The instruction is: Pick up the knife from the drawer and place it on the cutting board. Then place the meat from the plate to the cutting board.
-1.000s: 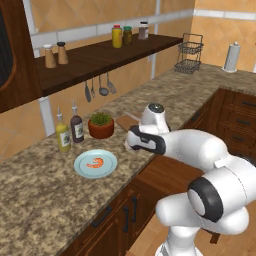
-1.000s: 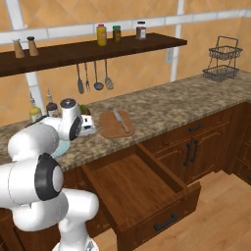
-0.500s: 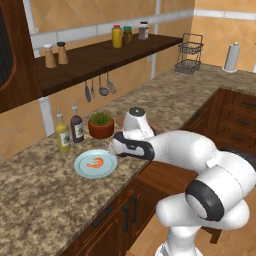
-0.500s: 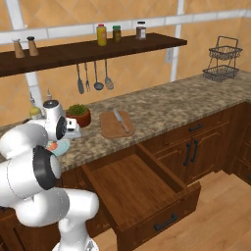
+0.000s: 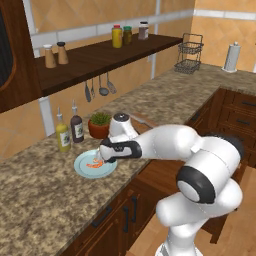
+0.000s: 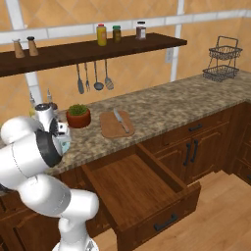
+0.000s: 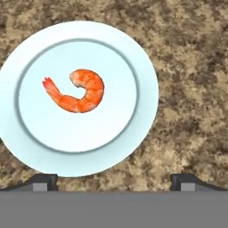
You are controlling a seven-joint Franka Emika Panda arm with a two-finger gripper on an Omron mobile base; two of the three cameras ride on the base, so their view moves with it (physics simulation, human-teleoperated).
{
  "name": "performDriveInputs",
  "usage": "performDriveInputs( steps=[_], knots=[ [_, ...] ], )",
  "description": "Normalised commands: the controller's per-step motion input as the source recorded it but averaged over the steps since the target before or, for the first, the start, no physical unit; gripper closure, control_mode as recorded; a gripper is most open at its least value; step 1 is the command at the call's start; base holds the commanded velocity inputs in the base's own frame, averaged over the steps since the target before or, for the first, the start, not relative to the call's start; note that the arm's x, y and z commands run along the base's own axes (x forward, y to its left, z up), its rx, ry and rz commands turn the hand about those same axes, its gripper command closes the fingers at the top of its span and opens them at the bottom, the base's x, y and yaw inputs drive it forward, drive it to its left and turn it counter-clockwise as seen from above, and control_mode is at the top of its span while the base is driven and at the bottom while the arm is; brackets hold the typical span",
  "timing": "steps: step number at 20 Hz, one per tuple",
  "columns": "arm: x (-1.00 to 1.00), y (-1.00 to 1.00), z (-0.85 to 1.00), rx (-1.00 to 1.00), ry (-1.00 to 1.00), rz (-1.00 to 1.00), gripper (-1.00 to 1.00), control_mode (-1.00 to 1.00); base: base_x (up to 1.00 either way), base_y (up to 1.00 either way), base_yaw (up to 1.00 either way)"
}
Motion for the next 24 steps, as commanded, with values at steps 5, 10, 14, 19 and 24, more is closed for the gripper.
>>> performDriveInputs(
  steps=[5,10,14,19,24],
  knots=[
    [0.01,0.44,-0.15,0.00,0.00,0.00,-1.00,-1.00,0.00,0.00,0.00],
    [0.20,0.10,-0.04,0.00,0.00,-0.08,-1.00,-1.00,0.00,0.00,0.00],
    [0.36,0.00,-0.04,0.00,0.00,-0.09,-1.00,-1.00,0.00,0.00,0.00],
    [0.11,0.04,-0.21,0.00,0.00,-0.07,-1.00,-1.00,0.00,0.00,0.00],
    [0.02,0.26,-0.04,0.00,0.00,-0.02,-1.00,-1.00,0.00,0.00,0.00]
  ],
)
